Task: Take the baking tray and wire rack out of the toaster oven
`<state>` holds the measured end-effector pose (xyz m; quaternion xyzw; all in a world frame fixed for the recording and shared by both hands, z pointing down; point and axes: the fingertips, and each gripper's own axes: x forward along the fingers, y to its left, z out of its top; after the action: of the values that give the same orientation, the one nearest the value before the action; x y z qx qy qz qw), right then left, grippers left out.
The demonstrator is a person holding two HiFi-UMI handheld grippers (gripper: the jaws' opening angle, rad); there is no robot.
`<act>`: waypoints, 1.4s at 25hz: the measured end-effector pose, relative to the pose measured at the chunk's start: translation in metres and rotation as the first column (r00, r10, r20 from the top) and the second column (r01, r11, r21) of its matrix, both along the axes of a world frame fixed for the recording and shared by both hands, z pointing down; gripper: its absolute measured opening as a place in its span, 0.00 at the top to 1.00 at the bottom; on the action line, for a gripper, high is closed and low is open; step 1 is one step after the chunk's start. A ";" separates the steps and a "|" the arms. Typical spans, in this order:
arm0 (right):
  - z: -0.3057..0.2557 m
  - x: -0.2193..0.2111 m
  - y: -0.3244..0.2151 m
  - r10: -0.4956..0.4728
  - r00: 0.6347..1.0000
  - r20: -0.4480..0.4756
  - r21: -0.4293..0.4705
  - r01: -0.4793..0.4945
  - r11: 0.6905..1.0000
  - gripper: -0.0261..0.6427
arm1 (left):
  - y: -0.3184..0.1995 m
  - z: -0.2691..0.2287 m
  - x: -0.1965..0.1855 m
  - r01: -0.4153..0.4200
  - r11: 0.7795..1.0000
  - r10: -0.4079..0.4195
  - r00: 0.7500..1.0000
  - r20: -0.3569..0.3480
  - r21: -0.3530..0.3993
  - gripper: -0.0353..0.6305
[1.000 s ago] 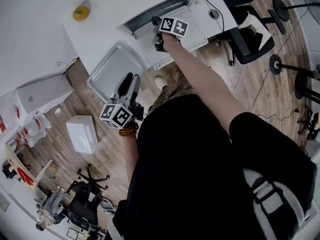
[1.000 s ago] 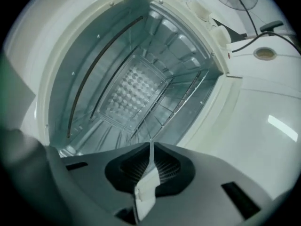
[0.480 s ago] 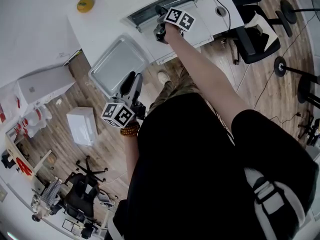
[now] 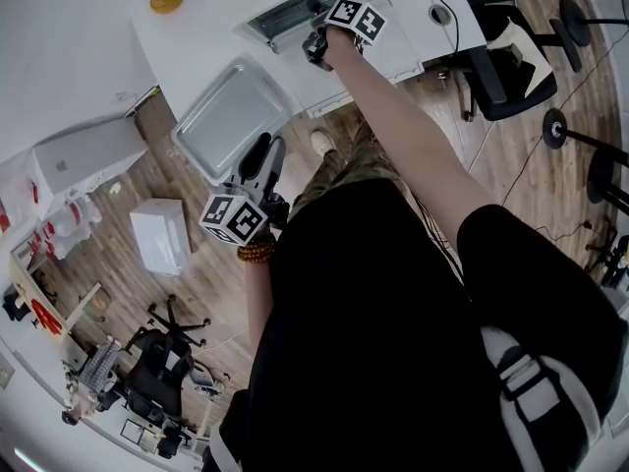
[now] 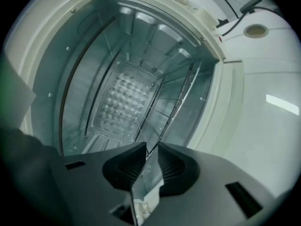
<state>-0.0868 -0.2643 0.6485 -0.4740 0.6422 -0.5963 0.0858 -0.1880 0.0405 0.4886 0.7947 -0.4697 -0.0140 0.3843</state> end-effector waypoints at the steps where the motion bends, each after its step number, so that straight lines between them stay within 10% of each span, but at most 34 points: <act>1: -0.001 0.000 0.002 -0.017 1.000 -0.023 0.009 0.017 1.000 0.83 | 0.000 0.000 0.002 -0.001 1.000 0.001 1.000 -0.002 0.000 0.73; 25: -0.013 0.044 0.051 0.041 0.971 0.234 0.076 -0.060 0.995 0.73 | -0.003 0.006 0.003 0.006 1.000 -0.006 0.999 -0.046 -0.008 0.73; 35: -0.012 0.042 0.043 -0.027 0.991 0.132 0.061 0.019 0.998 0.85 | -0.006 0.003 -0.004 0.015 1.000 -0.014 0.997 -0.079 0.013 0.74</act>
<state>-0.0445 -0.2213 0.6367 -0.4232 0.6581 -0.6078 0.1355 -0.1915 0.0348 0.4920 0.7926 -0.4598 -0.0514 0.3971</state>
